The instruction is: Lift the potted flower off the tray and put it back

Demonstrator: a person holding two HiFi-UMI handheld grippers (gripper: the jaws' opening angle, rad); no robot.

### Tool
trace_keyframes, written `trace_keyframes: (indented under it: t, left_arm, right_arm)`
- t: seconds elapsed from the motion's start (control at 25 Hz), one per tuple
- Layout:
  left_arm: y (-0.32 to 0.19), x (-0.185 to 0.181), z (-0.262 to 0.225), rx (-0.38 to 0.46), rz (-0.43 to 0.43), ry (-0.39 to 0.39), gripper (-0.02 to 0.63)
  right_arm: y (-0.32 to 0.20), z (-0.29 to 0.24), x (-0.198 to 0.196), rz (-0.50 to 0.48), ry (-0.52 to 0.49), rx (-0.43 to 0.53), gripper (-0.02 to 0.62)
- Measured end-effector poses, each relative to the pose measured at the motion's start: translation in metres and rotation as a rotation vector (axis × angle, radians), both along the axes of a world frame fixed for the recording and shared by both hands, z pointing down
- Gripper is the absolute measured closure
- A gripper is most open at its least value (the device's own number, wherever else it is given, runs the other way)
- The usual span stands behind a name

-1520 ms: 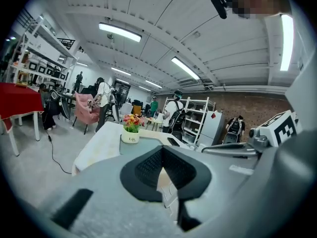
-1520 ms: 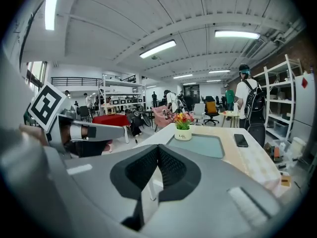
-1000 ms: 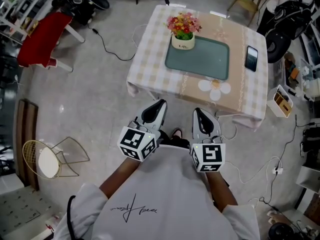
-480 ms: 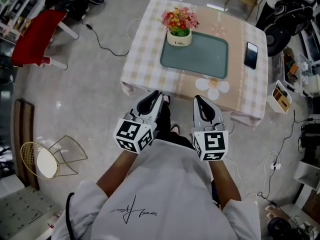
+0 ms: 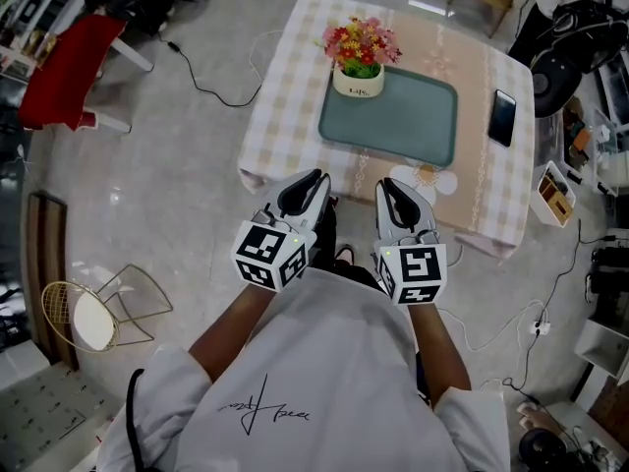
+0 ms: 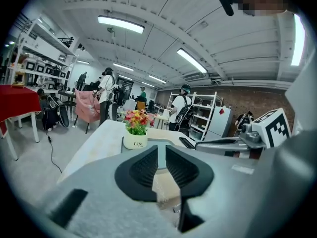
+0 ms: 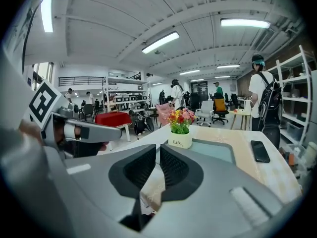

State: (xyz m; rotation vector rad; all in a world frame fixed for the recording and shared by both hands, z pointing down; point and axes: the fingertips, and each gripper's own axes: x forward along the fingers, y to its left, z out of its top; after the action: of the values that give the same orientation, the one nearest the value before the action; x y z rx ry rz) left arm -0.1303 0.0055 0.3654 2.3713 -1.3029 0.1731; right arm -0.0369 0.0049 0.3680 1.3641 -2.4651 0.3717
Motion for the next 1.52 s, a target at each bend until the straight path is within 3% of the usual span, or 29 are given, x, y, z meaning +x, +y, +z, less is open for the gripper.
trace_keyframes:
  t: [0.88,1.52]
  left_arm:
    - [-0.089,0.007,0.040,-0.053,0.078,-0.067,0.521]
    - [-0.155,-0.005,0.068,-0.081,0.040,-0.102,0.460]
  right_arm:
    - [-0.091,0.030,-0.009,-0.021,-0.012,-0.047,0.483]
    - [-0.155,0.060,-0.019,-0.066,0.049,-0.094,0.431]
